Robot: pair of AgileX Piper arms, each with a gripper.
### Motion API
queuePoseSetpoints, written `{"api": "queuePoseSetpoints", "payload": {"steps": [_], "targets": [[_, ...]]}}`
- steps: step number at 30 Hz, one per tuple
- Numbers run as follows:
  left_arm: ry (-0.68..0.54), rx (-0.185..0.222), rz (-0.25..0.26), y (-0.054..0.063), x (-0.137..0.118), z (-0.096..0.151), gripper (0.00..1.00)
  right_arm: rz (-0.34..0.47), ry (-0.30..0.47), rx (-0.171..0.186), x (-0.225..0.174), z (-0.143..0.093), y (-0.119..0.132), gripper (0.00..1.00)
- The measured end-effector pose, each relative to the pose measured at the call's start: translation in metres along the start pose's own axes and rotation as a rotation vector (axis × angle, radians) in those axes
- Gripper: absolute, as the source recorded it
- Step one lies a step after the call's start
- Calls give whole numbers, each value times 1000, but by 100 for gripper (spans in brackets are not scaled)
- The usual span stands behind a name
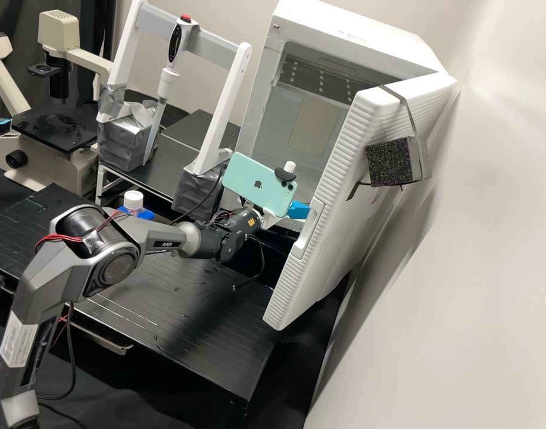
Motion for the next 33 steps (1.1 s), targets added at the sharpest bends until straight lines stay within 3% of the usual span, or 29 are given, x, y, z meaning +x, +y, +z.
{"api": "queuePoseSetpoints", "payload": {"steps": [9, 19, 33], "targets": [[0, 0, 0, 0, 0, 0, 100, -22, -8, 53, 11, 5, -9, 100], [0, 0, 0, 0, 0, 0, 100, -57, -47, 64, 22, 17, -21, 100], [0, 0, 0, 0, 0, 0, 100, -76, -34, 57, 25, 8, -27, 100]]}}
